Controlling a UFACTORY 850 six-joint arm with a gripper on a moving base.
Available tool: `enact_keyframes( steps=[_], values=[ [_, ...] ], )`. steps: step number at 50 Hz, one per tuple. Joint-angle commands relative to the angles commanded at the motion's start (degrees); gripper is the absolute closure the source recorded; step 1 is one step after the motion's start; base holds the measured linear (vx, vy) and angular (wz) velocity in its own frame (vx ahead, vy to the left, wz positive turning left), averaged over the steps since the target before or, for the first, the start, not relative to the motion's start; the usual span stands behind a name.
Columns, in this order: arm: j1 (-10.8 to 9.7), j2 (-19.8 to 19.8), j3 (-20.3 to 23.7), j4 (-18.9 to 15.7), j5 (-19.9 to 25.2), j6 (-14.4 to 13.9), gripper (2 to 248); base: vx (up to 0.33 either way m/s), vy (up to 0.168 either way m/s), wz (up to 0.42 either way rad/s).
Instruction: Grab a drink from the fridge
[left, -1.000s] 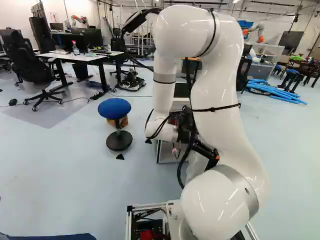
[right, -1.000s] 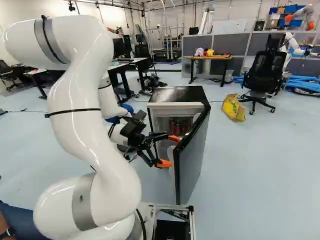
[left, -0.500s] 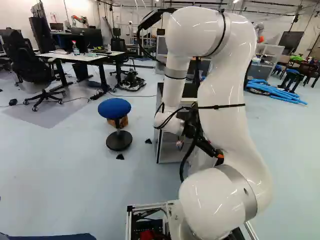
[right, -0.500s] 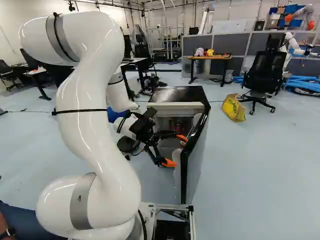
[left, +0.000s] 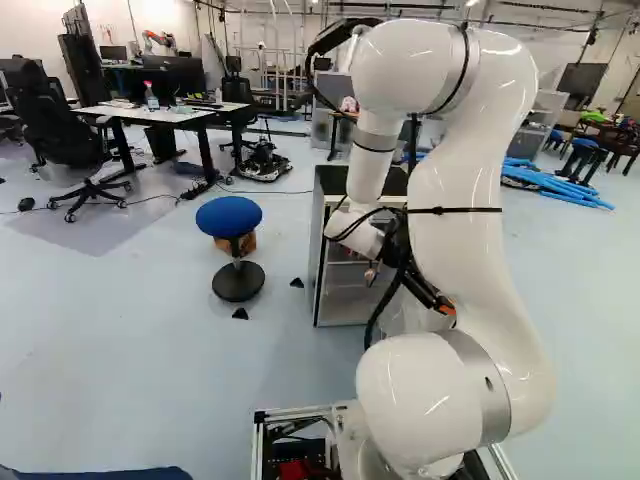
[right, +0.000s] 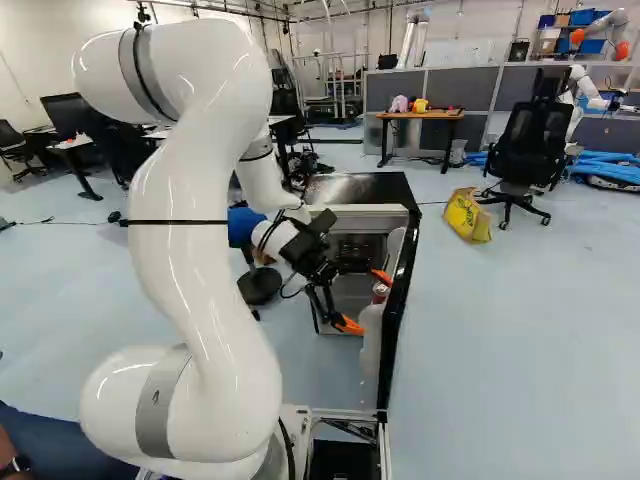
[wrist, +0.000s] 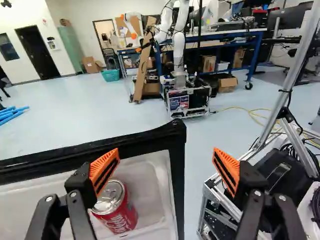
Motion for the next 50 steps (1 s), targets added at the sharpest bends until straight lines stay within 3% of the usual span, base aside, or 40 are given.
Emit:
enact_keyframes(
  steps=[50],
  values=[
    [-16.1,-2.7,-11.6,0.0,-0.2,0.0,3,0.0,0.0,0.0]
  ],
)
